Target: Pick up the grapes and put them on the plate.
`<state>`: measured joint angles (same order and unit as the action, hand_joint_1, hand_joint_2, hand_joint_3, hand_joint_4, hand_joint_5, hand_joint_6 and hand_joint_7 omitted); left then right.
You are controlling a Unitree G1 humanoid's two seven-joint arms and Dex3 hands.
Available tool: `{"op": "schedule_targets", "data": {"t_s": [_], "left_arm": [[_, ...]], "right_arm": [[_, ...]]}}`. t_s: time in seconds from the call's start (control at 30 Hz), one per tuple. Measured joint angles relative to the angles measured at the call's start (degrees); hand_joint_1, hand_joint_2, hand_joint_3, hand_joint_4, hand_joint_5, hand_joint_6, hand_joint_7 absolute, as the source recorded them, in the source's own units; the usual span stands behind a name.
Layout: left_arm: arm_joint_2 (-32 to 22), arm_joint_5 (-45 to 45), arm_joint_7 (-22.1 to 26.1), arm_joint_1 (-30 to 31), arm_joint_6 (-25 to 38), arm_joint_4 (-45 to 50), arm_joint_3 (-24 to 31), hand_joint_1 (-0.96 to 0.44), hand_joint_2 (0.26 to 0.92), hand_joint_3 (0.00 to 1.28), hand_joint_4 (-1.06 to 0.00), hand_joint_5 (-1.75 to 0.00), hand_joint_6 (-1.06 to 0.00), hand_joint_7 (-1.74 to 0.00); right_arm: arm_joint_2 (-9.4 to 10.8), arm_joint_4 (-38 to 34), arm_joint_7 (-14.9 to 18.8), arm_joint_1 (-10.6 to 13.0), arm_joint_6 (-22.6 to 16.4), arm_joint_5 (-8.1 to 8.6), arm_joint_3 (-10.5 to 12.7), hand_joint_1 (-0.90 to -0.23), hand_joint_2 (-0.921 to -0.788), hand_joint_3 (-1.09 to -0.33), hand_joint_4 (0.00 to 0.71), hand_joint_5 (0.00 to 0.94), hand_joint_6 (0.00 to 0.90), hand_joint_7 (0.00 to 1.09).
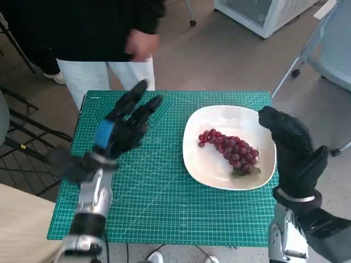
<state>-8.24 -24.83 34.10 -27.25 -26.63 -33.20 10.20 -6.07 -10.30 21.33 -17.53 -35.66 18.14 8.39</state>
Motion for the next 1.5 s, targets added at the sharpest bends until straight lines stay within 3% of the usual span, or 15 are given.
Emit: {"op": "schedule_targets", "data": {"t_s": [0.63,1.5], "left_arm": [[3.0,-2.2,0.9,5.8,-1.1,5.5,2.2,-0.68,0.921,0.51,-0.36,-0.01,-0.36,-0.02],[3.4,-1.4,2.5,7.9,-1.5,7.5,1.6,-0.67,0.921,0.54,-0.31,0.00,-0.35,-0.01]], "right_arm": [[0.1,-4.7,4.3,-1.8,-1.8,2.26,-0.4,-0.649,-0.921,-0.702,0.336,0.000,0.066,0.32],[0.5,-6.0,5.5,-1.8,-3.3,2.34,-0.1,-0.644,-0.921,-0.696,0.334,0.000,0.102,0.26]]}}
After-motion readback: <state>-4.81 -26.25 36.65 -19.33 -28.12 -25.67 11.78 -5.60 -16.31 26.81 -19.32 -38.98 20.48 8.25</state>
